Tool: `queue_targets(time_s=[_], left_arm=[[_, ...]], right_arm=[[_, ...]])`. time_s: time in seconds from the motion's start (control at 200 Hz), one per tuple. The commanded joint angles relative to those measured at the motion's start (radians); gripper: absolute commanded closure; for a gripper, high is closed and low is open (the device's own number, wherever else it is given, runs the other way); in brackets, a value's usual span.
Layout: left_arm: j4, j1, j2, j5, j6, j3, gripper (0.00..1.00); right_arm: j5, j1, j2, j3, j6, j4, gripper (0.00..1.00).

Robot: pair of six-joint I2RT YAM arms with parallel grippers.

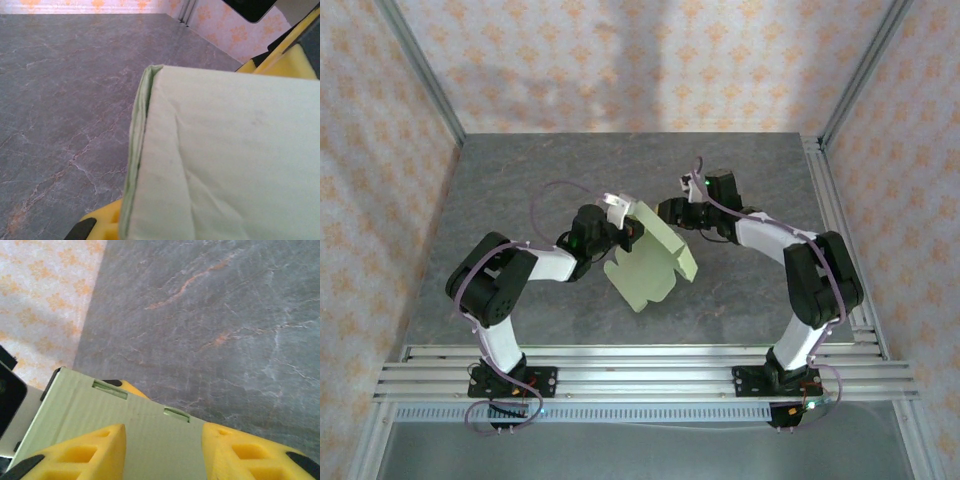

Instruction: Fold the paper box

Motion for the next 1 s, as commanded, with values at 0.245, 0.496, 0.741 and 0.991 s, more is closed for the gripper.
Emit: queue_targets(time_s=[0.245, 0.496, 0.741, 0.991], left_arm=[[0.031, 0.011, -0.027, -0.039, -0.069, 0.044, 1.00], [0.023, 0.021, -0.028, -0.046, -0.073, 0.038, 1.00], [0.036, 0.038, -0.065, -0.130, -0.088, -0.014, 1.00], [0.006, 0.078, -0.122, -0.190, -0.249, -0.033, 1.00]], right_arm=[[-0.140, 0.068, 0.027, 0.003, 0.057, 0.133, 0.58], [-0.110, 0.068, 0.033, -0.020, 0.172, 0.239, 0.62], [0.149, -0.010, -0.084, -0.065, 0.124, 0.186, 0.37], [0.420, -0.081, -0.270, -0.174, 0.164, 0.147, 0.28]])
